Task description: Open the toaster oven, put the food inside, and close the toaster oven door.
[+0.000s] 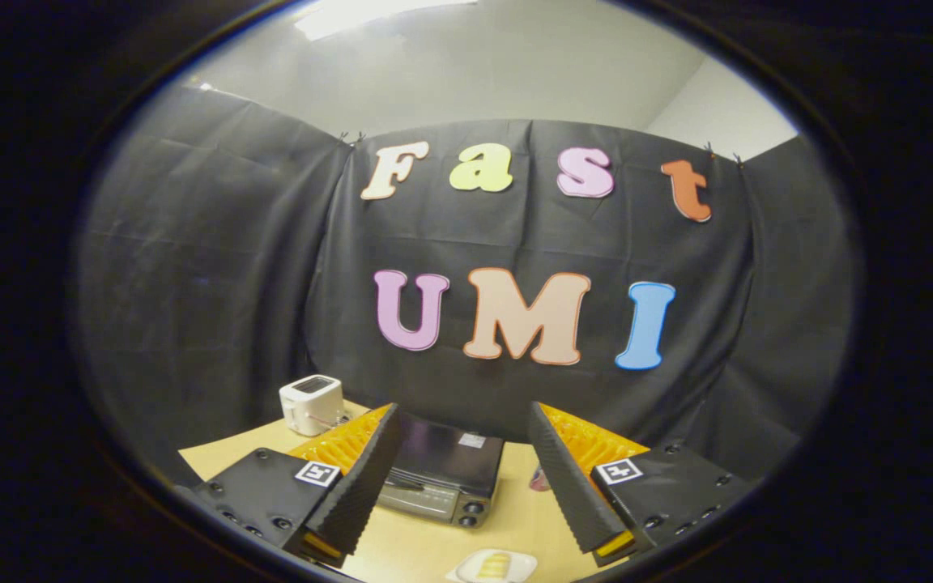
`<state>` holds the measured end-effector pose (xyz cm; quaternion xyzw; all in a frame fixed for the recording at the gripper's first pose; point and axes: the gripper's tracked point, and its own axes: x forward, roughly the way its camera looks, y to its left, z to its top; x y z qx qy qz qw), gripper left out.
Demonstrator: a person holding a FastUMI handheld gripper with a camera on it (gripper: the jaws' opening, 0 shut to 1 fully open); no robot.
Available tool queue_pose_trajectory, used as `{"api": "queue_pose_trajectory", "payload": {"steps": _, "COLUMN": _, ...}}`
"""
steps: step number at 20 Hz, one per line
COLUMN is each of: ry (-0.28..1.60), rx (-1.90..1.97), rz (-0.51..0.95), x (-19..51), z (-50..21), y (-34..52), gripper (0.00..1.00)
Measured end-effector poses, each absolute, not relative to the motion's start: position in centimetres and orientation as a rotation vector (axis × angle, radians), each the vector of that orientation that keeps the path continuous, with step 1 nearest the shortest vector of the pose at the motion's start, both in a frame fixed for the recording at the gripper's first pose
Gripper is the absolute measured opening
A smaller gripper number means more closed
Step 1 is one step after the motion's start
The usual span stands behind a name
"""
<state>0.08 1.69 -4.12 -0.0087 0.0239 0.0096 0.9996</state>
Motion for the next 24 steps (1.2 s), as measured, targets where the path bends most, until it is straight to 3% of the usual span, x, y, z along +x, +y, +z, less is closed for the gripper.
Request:
{"api": "queue_pose_trajectory", "payload": {"steps": 16, "ry": 0.116, "rx": 0.095, "rz": 0.191, "x": 9.4, "z": -16.8, "y": 10.3, "gripper": 0.99}}
{"api": "queue_pose_trajectory", "payload": {"steps": 24, "ry": 0.024, "rx": 0.060, "rz": 0.069, "x": 13.7, "z": -21.0, "y": 11.6, "gripper": 0.99}}
